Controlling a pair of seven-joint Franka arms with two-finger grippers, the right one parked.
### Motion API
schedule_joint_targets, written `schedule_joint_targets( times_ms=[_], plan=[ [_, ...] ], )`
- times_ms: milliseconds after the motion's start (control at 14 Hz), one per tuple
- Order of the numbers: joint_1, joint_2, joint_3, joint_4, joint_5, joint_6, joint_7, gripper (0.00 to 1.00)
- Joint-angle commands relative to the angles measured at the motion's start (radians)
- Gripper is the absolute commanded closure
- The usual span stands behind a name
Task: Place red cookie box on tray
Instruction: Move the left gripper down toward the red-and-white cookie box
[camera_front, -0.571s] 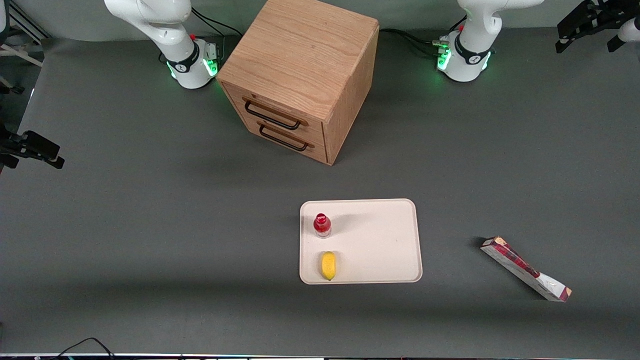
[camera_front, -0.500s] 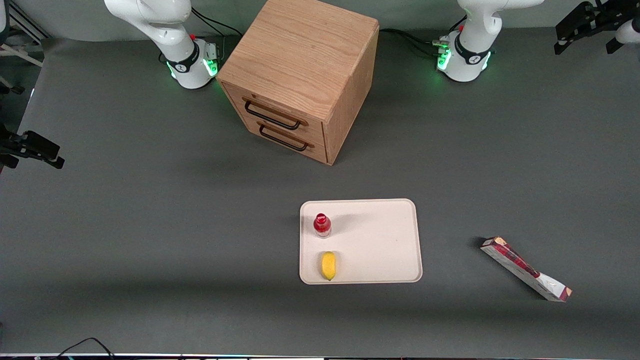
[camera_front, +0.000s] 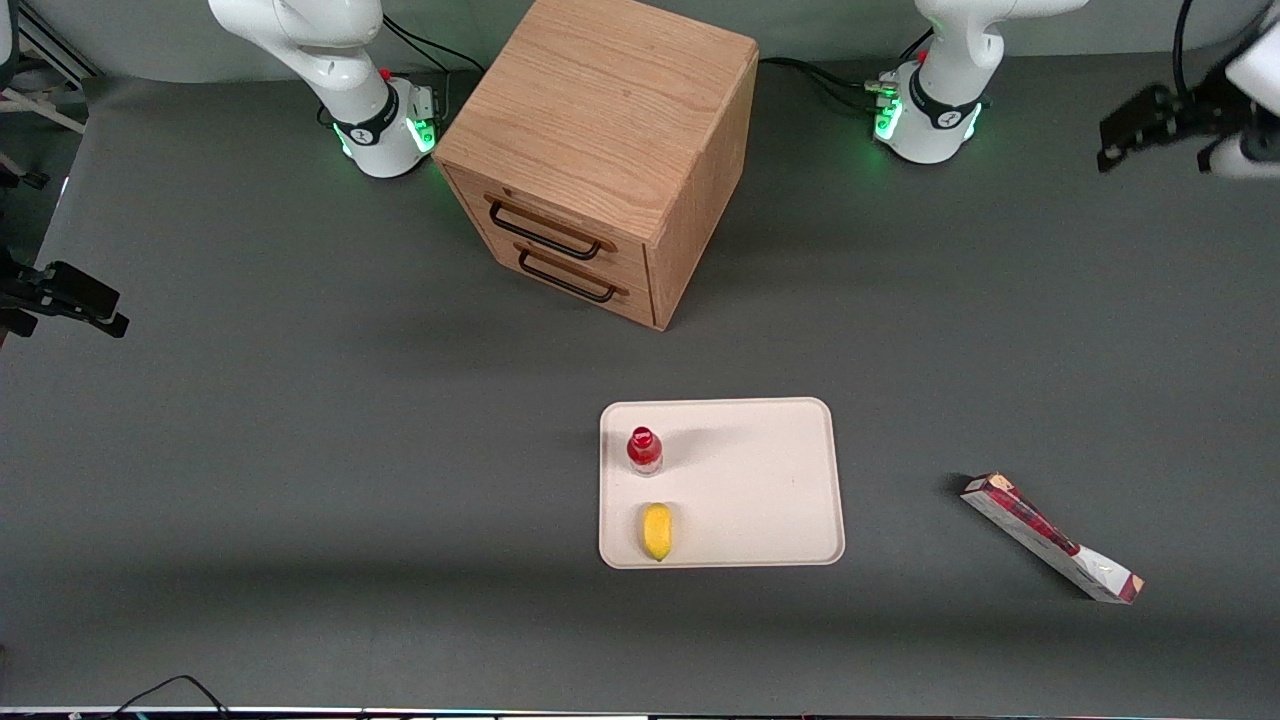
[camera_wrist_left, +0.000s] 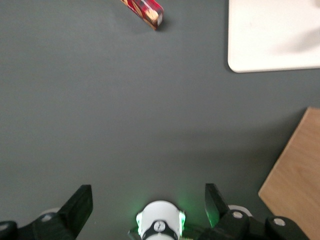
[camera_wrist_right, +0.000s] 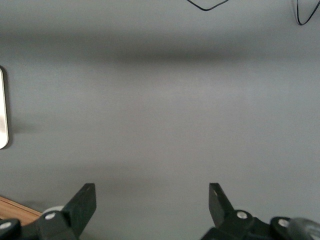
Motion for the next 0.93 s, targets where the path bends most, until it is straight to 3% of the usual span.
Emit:
schedule_joint_targets(
  times_ms=[0,286,857],
  plan=[
    [0.003,0.224,0.024,0.153,0.005,0.074,-0.111,0.00],
    [0.005,0.459,0.033,0.205,0.007,0.328,-0.240,0.00],
    [0.034,0.843,0.103,0.198,0.002,0.913,-0.199,0.00]
  ],
)
